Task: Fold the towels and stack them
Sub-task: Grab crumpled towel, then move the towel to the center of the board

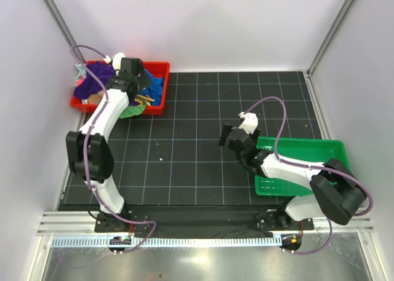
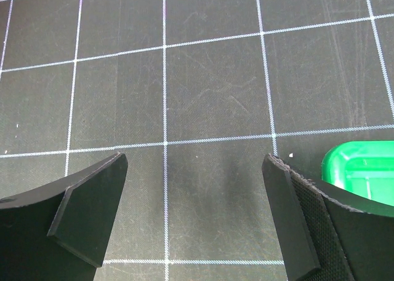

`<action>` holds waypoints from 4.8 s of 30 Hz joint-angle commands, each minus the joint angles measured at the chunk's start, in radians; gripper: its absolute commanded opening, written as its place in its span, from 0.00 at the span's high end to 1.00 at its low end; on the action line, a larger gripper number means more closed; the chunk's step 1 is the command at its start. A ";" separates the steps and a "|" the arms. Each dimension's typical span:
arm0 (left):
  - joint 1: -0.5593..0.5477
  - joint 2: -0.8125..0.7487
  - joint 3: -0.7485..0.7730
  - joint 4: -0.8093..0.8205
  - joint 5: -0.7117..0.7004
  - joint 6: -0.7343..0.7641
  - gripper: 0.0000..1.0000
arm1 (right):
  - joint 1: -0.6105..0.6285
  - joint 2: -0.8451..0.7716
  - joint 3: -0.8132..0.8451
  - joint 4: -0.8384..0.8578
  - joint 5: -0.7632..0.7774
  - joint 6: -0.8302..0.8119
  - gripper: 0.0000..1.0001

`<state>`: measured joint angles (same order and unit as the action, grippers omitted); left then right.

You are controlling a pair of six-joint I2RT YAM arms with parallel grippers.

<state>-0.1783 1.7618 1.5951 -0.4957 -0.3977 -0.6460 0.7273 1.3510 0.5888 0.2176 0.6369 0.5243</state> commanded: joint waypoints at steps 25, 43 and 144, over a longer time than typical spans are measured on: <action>0.069 0.062 0.163 0.086 0.161 0.029 0.95 | -0.002 0.053 0.055 0.042 -0.005 -0.017 0.00; 0.010 0.192 0.468 0.189 0.257 0.054 1.00 | -0.002 0.069 0.062 0.045 -0.014 -0.020 0.00; -0.528 -0.626 -0.637 0.060 0.155 -0.178 0.16 | -0.114 0.485 0.487 -0.167 -0.157 0.082 0.20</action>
<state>-0.8108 1.0531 0.9058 -0.6075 -0.4290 -0.9432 0.6334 1.8069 1.0454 -0.0418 0.4942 0.6132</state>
